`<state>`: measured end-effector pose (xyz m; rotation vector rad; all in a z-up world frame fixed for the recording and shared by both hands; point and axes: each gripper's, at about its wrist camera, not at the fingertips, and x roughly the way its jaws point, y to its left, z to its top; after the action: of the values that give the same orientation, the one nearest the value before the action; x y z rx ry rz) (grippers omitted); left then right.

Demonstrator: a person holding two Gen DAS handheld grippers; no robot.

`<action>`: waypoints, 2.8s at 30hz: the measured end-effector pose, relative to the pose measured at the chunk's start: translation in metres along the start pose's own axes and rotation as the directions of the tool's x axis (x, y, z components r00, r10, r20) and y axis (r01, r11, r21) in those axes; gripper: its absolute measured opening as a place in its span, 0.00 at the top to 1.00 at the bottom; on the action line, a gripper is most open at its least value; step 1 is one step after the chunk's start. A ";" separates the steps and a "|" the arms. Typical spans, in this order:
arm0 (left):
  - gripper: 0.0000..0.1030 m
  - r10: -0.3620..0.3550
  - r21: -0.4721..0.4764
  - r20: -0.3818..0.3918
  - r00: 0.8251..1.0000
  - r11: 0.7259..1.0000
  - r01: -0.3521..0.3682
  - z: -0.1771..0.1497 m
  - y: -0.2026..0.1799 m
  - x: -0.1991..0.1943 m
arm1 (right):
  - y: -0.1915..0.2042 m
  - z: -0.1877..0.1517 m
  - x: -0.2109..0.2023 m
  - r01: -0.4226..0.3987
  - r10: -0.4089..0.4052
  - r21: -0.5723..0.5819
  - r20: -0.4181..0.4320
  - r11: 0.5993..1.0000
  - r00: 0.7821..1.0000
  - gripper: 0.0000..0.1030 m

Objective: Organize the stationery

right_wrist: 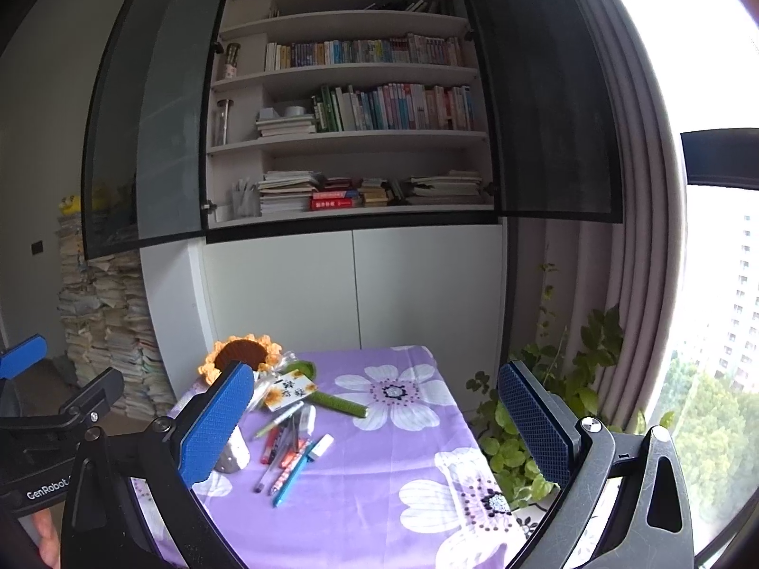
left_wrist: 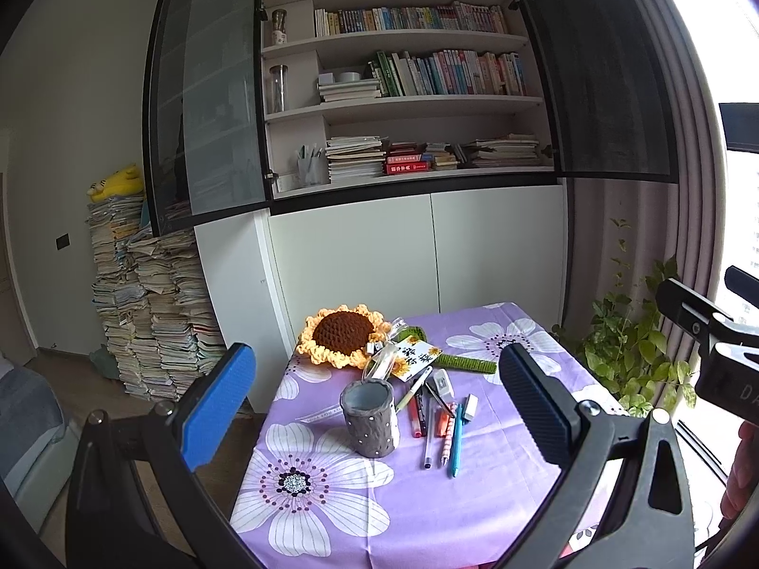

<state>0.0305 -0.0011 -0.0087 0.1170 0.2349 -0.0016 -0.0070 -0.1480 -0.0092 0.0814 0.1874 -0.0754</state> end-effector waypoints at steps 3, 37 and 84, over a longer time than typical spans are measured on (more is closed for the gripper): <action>0.01 0.005 -0.006 -0.012 1.000 1.000 -0.005 -0.001 0.001 0.004 | -0.001 -0.001 0.002 0.001 -0.001 0.001 -0.001 1.000 1.000 0.00; 0.01 -0.011 -0.021 -0.044 0.999 1.000 0.010 -0.011 -0.003 0.026 | -0.005 -0.009 0.014 0.025 -0.025 -0.006 0.008 1.000 1.000 0.00; 0.01 -0.077 -0.107 -0.441 0.894 0.994 0.033 -0.109 0.049 0.240 | 0.034 -0.079 0.222 -0.091 0.029 -0.106 -0.487 0.990 0.873 0.00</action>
<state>0.2395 0.0628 -0.1644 0.0114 0.6978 -0.0203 0.1988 -0.1218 -0.1258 -0.0221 0.6936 0.0215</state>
